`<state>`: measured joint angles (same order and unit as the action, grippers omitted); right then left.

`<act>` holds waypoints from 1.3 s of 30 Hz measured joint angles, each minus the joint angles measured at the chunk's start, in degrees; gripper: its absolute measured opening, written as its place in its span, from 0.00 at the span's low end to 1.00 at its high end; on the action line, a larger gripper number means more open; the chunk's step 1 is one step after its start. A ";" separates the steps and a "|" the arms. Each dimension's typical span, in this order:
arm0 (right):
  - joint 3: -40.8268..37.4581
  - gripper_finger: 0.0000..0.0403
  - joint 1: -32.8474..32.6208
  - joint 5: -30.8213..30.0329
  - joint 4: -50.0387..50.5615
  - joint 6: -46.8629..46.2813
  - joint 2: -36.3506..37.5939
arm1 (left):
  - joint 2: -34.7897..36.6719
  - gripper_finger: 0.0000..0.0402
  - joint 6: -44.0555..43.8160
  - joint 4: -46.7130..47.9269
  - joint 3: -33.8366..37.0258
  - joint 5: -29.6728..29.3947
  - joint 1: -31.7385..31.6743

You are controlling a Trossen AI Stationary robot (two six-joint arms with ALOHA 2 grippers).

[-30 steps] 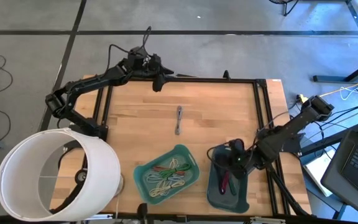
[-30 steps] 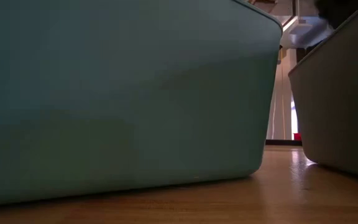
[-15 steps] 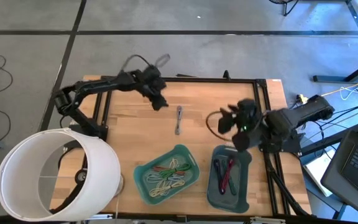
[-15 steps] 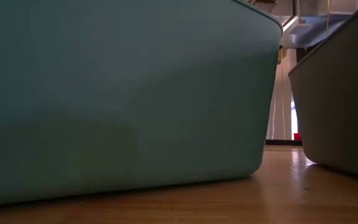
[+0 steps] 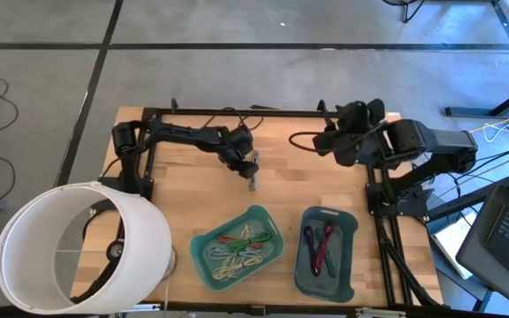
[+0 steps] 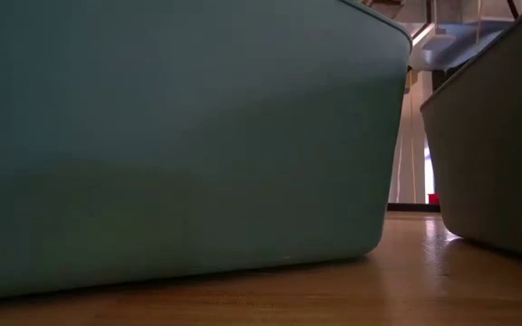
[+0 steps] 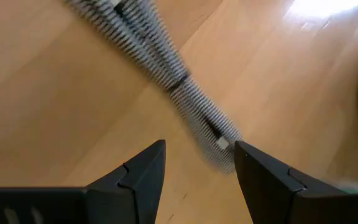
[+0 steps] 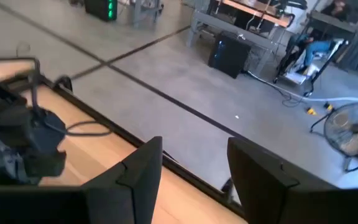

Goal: Pick & Place USB Port
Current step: Put the gray patterned charger cable into the green bin

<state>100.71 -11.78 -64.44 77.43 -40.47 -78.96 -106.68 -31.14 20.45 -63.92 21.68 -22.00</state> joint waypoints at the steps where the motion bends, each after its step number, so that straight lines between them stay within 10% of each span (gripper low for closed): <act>1: 0.16 0.46 0.34 0.42 0.02 1.53 -0.02 | -0.28 0.46 -1.45 -1.55 0.00 -0.01 0.30; 29: 0.23 0.46 1.99 3.65 -0.22 10.72 -0.04 | -6.95 0.52 -11.27 -11.73 -0.40 -5.98 1.11; 39: 0.23 0.46 2.27 3.64 -0.48 10.93 -0.04 | -7.51 0.04 -8.08 -13.38 -1.32 -5.64 0.24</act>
<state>100.95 -9.51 -60.81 76.95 -29.54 -79.00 -114.19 -39.22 7.07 -65.24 16.04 -21.76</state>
